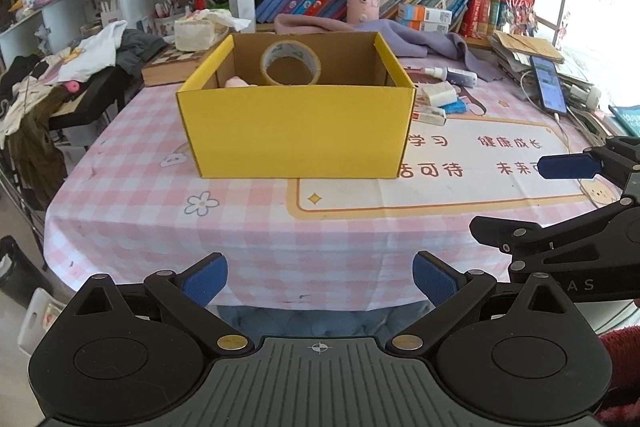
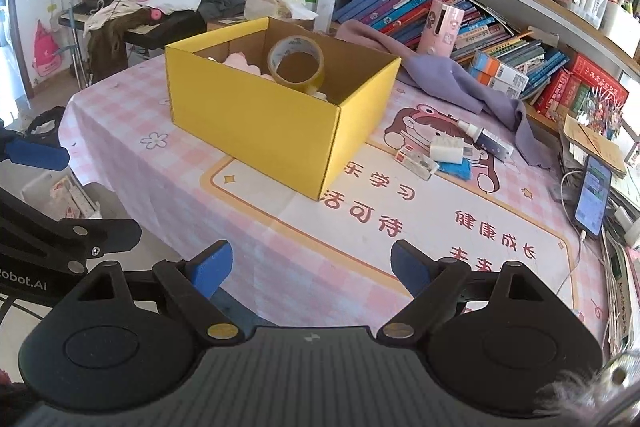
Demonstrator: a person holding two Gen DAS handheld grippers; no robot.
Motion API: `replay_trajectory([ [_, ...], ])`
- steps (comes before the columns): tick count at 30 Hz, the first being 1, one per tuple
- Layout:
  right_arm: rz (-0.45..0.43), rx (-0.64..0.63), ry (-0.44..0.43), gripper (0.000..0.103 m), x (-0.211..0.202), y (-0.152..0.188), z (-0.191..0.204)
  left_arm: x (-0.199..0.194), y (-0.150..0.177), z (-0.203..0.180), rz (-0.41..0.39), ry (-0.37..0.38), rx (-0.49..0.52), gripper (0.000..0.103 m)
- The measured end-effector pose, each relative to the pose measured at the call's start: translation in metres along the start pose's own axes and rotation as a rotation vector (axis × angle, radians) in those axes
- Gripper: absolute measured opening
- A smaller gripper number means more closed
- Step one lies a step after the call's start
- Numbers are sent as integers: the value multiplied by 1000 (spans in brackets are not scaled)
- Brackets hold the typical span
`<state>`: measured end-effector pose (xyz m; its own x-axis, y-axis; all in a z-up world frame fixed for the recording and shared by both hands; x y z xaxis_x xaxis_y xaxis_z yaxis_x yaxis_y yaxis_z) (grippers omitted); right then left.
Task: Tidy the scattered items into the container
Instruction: 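Withdraw both tools up and away from the box, then move both tools toward the white charger plug and stapler-refill box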
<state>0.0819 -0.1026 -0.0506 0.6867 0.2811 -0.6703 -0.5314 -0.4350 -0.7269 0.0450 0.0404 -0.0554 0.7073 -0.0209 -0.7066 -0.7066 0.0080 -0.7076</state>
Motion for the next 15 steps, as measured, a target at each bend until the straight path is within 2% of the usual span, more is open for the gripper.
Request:
replay_trajectory([
  [15,49,70,63,86,8,13,-48,33,-16,-43,47,88,66,100],
])
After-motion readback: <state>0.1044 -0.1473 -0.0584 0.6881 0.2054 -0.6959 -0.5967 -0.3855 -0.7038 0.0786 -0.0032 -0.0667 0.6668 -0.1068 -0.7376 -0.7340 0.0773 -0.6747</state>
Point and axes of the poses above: each gripper's, at about its wrist camera, not at the fingertips, and x roughly the way its jaws point, z to its left, y to its underside, the point moved 6 cm from there along x, roughly the way its jaws point, and after that the axes turned 1 degree about -x, right-handed, at the moved point
